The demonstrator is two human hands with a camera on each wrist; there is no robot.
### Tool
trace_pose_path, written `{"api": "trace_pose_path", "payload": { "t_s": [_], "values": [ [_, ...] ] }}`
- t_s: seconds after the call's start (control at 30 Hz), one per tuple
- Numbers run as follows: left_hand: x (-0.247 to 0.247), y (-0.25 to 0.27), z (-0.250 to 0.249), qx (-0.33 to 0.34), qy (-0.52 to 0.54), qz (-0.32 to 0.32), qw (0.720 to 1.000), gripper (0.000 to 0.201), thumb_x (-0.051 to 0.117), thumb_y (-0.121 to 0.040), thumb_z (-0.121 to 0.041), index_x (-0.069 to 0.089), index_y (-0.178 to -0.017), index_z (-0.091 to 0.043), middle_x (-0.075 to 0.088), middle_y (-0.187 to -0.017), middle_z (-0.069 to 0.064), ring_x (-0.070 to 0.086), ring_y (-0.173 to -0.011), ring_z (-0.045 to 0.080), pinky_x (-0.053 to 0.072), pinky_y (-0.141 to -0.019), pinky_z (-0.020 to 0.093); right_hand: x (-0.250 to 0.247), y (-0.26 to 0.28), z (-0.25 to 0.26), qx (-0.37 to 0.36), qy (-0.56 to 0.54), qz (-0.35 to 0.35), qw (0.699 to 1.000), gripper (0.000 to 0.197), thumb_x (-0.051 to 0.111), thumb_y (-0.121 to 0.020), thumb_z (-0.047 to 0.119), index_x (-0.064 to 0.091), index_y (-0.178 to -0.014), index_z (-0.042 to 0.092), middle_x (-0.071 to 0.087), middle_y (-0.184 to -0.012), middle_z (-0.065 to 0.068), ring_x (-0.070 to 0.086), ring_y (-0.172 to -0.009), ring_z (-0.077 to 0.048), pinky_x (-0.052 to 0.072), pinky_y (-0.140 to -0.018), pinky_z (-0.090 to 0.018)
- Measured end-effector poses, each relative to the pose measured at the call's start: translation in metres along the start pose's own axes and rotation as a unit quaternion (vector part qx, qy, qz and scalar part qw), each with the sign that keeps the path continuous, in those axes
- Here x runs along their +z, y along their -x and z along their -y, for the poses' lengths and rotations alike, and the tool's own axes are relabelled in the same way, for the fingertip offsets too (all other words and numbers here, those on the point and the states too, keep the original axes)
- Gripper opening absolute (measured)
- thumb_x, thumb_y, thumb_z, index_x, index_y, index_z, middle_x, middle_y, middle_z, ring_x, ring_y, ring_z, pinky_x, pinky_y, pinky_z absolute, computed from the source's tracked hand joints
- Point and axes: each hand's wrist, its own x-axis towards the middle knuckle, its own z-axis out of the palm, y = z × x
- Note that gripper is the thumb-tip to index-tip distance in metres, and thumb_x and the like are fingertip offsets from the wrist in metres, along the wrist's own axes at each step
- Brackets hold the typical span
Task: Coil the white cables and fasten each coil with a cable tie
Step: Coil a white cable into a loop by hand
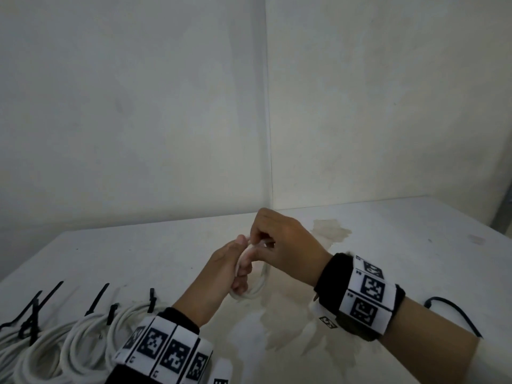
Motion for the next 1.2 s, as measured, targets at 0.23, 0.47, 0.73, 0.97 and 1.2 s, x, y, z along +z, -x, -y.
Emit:
{"api": "trace_pose_path", "payload": {
  "t_s": [0.23, 0.47, 0.73, 0.97, 1.2],
  "values": [
    [0.002, 0.004, -0.009, -0.032, 0.030, 0.009, 0.999, 0.043, 0.029, -0.098, -0.039, 0.040, -0.066, -0.013, 0.031, -0.045, -0.007, 0.022, -0.035, 0.006, 0.023, -0.039, 0.018, -0.015, -0.007, -0.020, -0.002, -0.042, -0.038, 0.998, 0.010, 0.064, -0.078, 0.009, 0.067, -0.078, -0.001, 0.062, -0.073, -0.010, 0.053, -0.068, -0.013, 0.041, -0.063, -0.011],
    [-0.003, 0.006, -0.021, -0.004, 0.102, -0.032, 0.994, 0.043, 0.032, -0.098, -0.032, 0.032, -0.059, -0.013, 0.025, -0.042, -0.006, 0.018, -0.033, 0.006, 0.020, -0.036, 0.016, -0.018, -0.010, -0.034, 0.044, -0.047, -0.055, 0.996, 0.024, 0.051, -0.089, 0.012, 0.068, -0.099, -0.001, 0.055, -0.073, 0.009, 0.052, -0.065, 0.010, 0.038, -0.064, -0.002],
    [-0.009, 0.003, -0.019, -0.006, 0.226, -0.078, 0.971, 0.043, 0.036, -0.096, -0.034, 0.031, -0.057, -0.016, 0.023, -0.041, -0.008, 0.018, -0.030, 0.004, 0.017, -0.033, 0.014, 0.000, 0.003, -0.027, 0.139, -0.054, -0.055, 0.987, 0.015, 0.054, -0.091, 0.009, 0.065, -0.099, 0.003, 0.060, -0.082, -0.002, 0.052, -0.068, -0.001, 0.039, -0.068, -0.006],
    [-0.019, 0.001, -0.020, 0.017, 0.272, -0.086, 0.958, 0.043, 0.033, -0.096, -0.035, 0.030, -0.058, -0.016, 0.024, -0.038, -0.009, 0.019, -0.028, 0.002, 0.018, -0.031, 0.013, -0.001, 0.003, -0.014, 0.276, -0.182, 0.019, 0.944, 0.033, 0.045, -0.095, 0.018, 0.066, -0.084, -0.004, 0.061, -0.072, -0.002, 0.053, -0.063, -0.009, 0.047, -0.071, -0.026],
    [-0.009, -0.002, -0.015, 0.011, 0.242, -0.080, 0.967, 0.043, 0.032, -0.097, -0.035, 0.031, -0.058, -0.015, 0.024, -0.039, -0.008, 0.019, -0.029, 0.004, 0.020, -0.032, 0.014, 0.008, 0.008, 0.001, 0.264, -0.318, 0.002, 0.911, 0.008, 0.063, -0.086, 0.008, 0.061, -0.079, 0.009, 0.062, -0.068, -0.004, 0.059, -0.057, -0.005, 0.049, -0.062, -0.016]
  ]
}}
